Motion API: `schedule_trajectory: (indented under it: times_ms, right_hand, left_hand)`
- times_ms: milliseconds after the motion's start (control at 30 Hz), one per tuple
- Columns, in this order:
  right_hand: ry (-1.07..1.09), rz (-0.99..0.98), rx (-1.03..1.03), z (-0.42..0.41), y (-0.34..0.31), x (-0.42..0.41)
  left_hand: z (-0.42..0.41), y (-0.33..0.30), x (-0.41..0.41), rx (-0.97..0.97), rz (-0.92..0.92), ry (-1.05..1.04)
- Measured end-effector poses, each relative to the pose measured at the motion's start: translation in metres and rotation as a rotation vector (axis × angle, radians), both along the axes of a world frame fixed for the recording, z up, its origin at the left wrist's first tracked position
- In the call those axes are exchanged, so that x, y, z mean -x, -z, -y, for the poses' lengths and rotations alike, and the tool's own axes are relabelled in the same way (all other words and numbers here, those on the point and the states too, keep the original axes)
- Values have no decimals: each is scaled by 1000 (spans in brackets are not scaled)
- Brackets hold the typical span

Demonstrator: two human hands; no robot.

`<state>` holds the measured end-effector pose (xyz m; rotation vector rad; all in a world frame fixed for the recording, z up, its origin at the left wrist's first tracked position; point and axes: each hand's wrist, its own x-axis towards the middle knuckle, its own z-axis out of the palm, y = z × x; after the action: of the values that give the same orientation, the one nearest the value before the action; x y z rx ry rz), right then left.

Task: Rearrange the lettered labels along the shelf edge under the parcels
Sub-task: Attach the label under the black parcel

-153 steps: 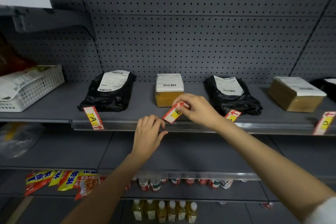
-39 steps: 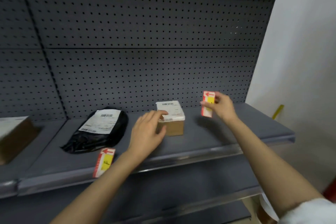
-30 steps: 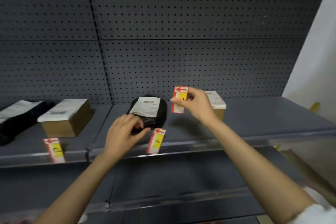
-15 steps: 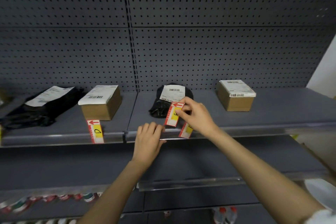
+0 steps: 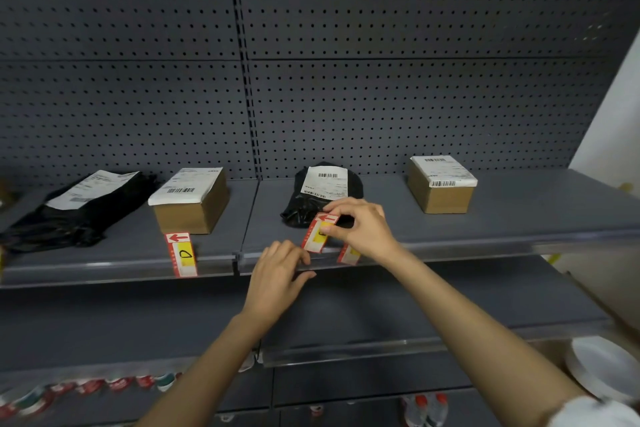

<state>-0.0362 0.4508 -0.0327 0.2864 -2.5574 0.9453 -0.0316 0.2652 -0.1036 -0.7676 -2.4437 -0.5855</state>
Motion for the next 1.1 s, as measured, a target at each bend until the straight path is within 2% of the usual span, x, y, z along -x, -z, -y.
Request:
schedule_trajectory:
  times_ms: [133, 233, 367, 500, 633, 700, 867, 1100]
  right_hand:
    - [44, 77, -283, 0, 6, -2]
    - [57, 70, -356, -3, 6, -7]
    - [119, 85, -199, -25, -1, -16]
    - [182, 169, -127, -57, 8, -19]
    - [128, 213, 181, -70, 27, -23]
    - [151, 174, 268, -82, 27, -27]
    - [296, -14, 342, -143, 4, -45]
    - [373, -41, 261, -236, -16, -76]
  left_hand:
    - [-2, -1, -4, -12, 4, -25]
    - [0, -4, -4, 16, -16, -48]
    - [-4, -3, -8, 45, -91, -29]
    - [-31, 1, -19, 47, -118, 67]
    - [-62, -2, -26, 27, -101, 158]
    - [-74, -6, -25, 16, -94, 179]
    - [-123, -15, -17, 31, -114, 180]
    - [-229, -15, -24, 114, -117, 198]
